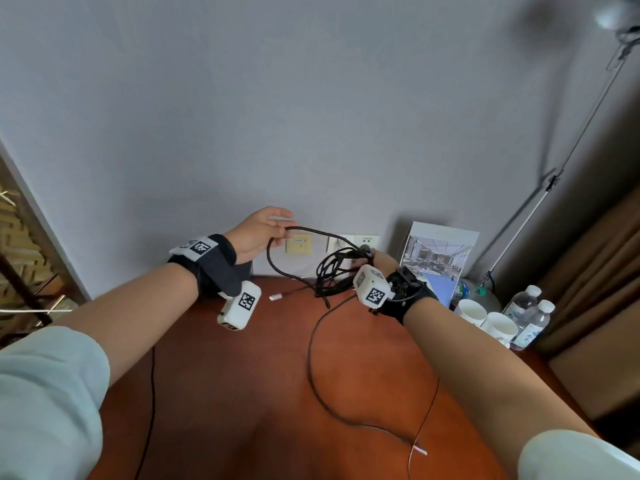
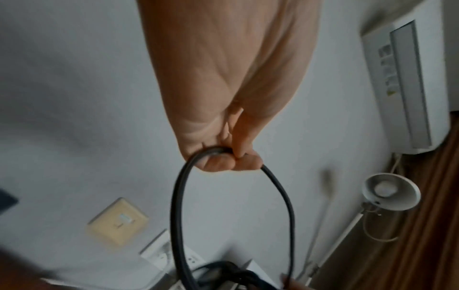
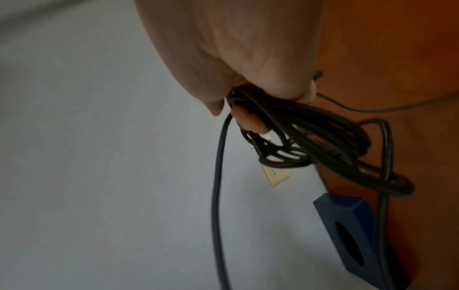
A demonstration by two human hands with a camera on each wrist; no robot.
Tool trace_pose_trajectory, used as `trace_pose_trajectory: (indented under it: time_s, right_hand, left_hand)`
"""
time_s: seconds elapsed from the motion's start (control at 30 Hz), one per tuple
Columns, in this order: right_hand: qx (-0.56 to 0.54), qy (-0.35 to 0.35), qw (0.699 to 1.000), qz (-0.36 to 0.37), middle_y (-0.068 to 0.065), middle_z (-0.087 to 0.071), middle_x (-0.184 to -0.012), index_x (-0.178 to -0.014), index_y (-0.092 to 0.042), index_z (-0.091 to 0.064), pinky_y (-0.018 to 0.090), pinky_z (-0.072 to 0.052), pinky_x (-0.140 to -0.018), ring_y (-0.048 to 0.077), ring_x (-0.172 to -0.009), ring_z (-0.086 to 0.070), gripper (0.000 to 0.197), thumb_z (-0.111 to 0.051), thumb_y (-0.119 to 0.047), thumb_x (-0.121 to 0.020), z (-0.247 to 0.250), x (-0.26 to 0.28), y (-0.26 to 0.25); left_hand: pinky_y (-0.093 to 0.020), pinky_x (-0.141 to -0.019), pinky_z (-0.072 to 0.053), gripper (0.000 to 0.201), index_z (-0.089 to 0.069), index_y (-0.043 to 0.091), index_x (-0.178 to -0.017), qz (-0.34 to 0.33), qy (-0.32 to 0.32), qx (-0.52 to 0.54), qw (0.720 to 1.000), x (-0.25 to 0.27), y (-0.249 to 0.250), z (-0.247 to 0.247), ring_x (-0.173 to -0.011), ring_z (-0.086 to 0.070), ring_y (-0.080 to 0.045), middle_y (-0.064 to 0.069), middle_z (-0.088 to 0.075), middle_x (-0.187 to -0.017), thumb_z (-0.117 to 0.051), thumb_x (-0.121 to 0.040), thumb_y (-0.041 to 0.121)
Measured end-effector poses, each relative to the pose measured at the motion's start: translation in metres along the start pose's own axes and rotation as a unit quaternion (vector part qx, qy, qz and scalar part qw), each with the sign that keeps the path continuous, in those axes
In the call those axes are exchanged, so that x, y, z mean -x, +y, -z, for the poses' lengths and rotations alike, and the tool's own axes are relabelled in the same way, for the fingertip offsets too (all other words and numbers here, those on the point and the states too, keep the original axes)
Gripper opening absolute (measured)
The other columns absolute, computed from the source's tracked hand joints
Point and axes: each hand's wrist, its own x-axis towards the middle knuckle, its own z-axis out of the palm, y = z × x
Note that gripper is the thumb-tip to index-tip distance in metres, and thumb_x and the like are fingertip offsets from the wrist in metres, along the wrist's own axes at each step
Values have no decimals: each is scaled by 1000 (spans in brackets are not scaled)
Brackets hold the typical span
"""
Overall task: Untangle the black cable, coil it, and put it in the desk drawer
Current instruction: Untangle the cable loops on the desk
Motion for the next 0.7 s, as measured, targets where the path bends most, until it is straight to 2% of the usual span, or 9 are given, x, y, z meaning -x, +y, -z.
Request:
trace_pose_trajectory:
  time_s: [0.1, 0.2, 0.27, 0.33, 0.4, 0.47, 0.57, 0.63, 0.7]
  right_hand:
    - [-6, -10, 1000, 20, -3, -32, -32, -68, -12, -36, 11, -26, -33, 10, -23, -31, 40, -31, -26, -105, -2, 4, -7]
    - [35, -31, 998, 48, -6, -30, -33, -63, -16, -30, 9, -22, -32, 7, -24, -29, 42, -31, -20, -105, -15, 11, -6]
    - [67, -44, 995, 63, -8, -29, -33, -63, -18, -27, 12, -21, -34, 5, -25, -28, 42, -32, -15, -104, -28, 13, -1]
    - [113, -62, 989, 77, -10, -28, -33, -63, -20, -28, 16, -20, -39, 4, -26, -25, 41, -35, -13, -102, -40, 15, 6]
    - [140, -88, 982, 86, -11, -29, -34, -63, -19, -31, 15, -19, -38, 3, -29, -25, 40, -37, -13, -102, -48, 17, 10]
    - [117, -91, 985, 91, -10, -30, -35, -64, -18, -36, 14, -20, -33, 3, -28, -26, 38, -41, -17, -102, -52, 15, 9]
    - [70, -66, 992, 82, -5, -32, -38, -66, -16, -34, 15, -21, -28, 4, -24, -25, 38, -38, -20, -103, -45, 8, -3]
    - [40, -57, 996, 58, -3, -30, -38, -64, -16, -28, 13, -19, -27, 6, -22, -24, 42, -31, -21, -105, -28, 1, -12]
    - [25, -49, 997, 49, -5, -27, -32, -62, -17, -24, 11, -17, -28, 7, -22, -23, 44, -25, -19, -106, -11, -4, -15]
  left_hand:
    - [-17, -62, -50, 31, -54, 11, -110, 64, -16, -95, 993, 5, -5, 9, -75, -58, -12, -9, -54, -117, -41, -94, -12]
    - [-21, -66, -45, 24, -53, 9, -115, 100, -71, -265, 956, 7, -9, -5, -78, -53, -14, -6, -55, -112, -44, -95, 0]
    - [-22, -69, -44, 25, -53, 12, -117, 86, -83, -309, 943, 3, -10, -22, -78, -55, -14, -4, -61, -110, -46, -93, 7]
    - [-23, -67, -45, 20, -57, 16, -113, 53, -78, -326, 941, -3, -7, -43, -73, -54, -14, -2, -64, -97, -51, -93, 18]
    - [-26, -66, -40, 25, -60, 16, -107, -5, -58, -395, 917, -11, -5, -58, -76, -51, -14, 0, -61, -92, -51, -95, 36]
    - [-27, -69, -33, 29, -65, 15, -101, -62, -18, -444, 894, -17, -2, -65, -78, -48, -13, 1, -60, -90, -48, -97, 39]
    - [-25, -67, -33, 26, -66, 22, -79, -102, 13, -348, 932, -16, 0, -55, -66, -45, -10, 7, -60, -74, -49, -97, 30]
    - [-16, -59, -34, 29, -62, 22, -71, -86, 37, -244, 965, -9, 2, -37, -60, -42, -4, 19, -55, -58, -50, -97, 28]
    - [-18, -52, -29, 31, -58, 18, -67, -63, 71, -199, 975, -5, 0, -12, -55, -36, -5, 19, -45, -45, -50, -97, 22]
